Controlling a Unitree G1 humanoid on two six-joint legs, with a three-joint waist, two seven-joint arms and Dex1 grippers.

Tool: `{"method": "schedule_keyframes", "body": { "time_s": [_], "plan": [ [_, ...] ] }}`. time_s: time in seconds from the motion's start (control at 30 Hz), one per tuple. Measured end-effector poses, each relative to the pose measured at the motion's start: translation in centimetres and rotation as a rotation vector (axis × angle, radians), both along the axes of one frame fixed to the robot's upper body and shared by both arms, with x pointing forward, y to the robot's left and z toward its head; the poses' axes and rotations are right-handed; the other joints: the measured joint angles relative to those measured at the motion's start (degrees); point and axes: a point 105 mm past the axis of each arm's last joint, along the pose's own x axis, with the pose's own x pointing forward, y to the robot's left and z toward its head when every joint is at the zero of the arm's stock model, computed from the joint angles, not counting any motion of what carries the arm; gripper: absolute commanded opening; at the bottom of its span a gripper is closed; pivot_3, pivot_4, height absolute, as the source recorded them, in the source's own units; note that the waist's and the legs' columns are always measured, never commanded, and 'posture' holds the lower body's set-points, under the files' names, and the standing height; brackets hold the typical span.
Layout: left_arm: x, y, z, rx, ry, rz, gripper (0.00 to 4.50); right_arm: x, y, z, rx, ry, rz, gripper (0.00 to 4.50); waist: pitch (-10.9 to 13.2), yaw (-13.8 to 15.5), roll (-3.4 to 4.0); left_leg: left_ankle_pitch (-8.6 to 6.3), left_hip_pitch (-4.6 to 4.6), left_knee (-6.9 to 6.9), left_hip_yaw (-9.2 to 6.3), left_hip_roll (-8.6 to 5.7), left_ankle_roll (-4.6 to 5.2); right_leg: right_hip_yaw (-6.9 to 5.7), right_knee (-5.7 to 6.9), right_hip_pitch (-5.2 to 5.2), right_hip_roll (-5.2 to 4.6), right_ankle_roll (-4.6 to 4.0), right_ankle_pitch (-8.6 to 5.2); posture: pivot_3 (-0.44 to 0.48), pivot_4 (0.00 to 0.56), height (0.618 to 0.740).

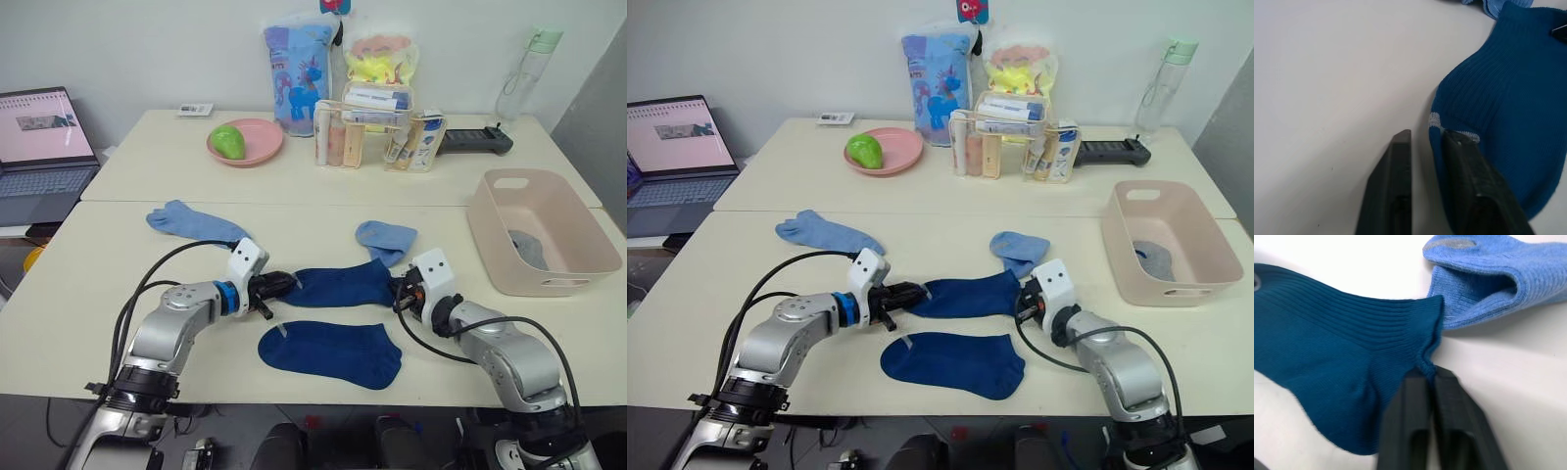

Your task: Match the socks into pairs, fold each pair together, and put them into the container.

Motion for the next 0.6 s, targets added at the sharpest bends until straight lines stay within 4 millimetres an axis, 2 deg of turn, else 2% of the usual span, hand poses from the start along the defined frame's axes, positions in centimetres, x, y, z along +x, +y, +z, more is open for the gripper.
{"method": "schedule_keyframes", "body": {
  "time_s": [0.13, 0.2, 0.33, 0.4, 0.5, 0.6],
  "plan": [
    [-0.1, -0.1, 0.2, -0.017, 0.001, -0.012, 0.03, -0.1, -0.2, 0.8, 0.013, -0.035, -0.001, 0.00, 0.0, -0.1, 0.00, 0.00, -0.01, 0.00, 0.00, 0.02, 0.00, 0.01, 0.01, -0.01, 0.00, 0.00, 0.00, 0.000, 0.150, 0.703],
    [-0.1, 0.1, 0.9, -0.041, -0.013, -0.008, 0.03, -0.3, -0.2, 1.7, 0.028, -0.061, 0.003, 0.00, 0.0, -0.1, 0.00, 0.00, -0.02, 0.00, -0.01, 0.04, 0.00, 0.00, 0.01, -0.03, 0.01, 0.00, 0.00, 0.000, 0.150, 0.703],
    [-0.9, 1.1, 4.8, -0.098, -0.081, -0.032, 0.03, -2.6, 0.0, 4.0, 0.087, -0.078, 0.084, 0.00, 0.0, -0.2, -0.02, 0.00, -0.06, -0.05, -0.10, 0.08, 0.00, -0.04, -0.03, -0.04, 0.02, 0.00, 0.00, 0.000, 0.150, 0.703],
    [-1.9, 1.5, 5.9, -0.078, -0.085, -0.063, 0.03, -3.9, 0.1, 4.9, 0.118, -0.073, 0.134, 0.00, 0.1, -0.2, 0.00, -0.01, -0.03, -0.06, -0.09, 0.08, 0.01, -0.01, -0.03, -0.01, 0.02, 0.00, 0.00, 0.000, 0.150, 0.703],
    [-4.2, 1.7, 5.1, -0.045, 0.001, -0.125, 0.03, -5.9, 0.0, 5.4, 0.127, -0.047, 0.198, 0.00, 0.1, -0.2, 0.00, -0.01, -0.02, -0.06, -0.08, 0.07, 0.02, -0.01, -0.05, 0.01, 0.02, 0.00, 0.00, 0.000, 0.150, 0.703],
    [-7.1, 1.9, 3.7, -0.014, 0.130, -0.195, 0.03, -8.3, 0.3, 4.7, 0.111, 0.035, 0.280, 0.00, 0.1, -0.2, 0.03, -0.02, 0.00, -0.09, -0.11, 0.08, 0.03, -0.04, -0.05, 0.02, 0.02, -0.01, -0.01, 0.000, 0.150, 0.703]
  ]
}}
